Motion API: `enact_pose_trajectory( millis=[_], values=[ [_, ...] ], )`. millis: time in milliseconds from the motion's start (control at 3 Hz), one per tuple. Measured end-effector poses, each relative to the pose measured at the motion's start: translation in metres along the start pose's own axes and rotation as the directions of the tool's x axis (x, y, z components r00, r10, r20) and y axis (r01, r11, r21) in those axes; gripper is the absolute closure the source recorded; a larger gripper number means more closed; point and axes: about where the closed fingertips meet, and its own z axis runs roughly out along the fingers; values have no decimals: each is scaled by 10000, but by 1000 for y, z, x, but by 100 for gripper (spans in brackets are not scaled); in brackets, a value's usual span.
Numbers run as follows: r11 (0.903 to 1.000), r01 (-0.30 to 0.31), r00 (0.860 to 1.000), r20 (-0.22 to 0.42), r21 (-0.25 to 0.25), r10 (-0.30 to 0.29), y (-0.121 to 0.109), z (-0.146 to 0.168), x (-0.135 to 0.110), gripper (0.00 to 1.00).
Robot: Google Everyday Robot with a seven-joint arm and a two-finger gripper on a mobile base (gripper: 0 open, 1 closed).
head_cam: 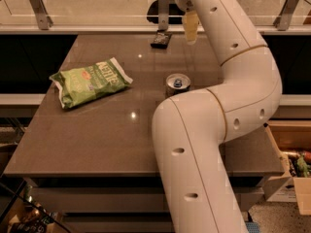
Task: Pick rxbar chocolate
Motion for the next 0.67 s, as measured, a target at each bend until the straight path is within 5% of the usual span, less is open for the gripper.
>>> enact_pose_trajectory(
  millis=[667],
  values=[
    [9948, 170, 9978, 619, 1003, -233, -9, -28, 26, 0]
  ],
)
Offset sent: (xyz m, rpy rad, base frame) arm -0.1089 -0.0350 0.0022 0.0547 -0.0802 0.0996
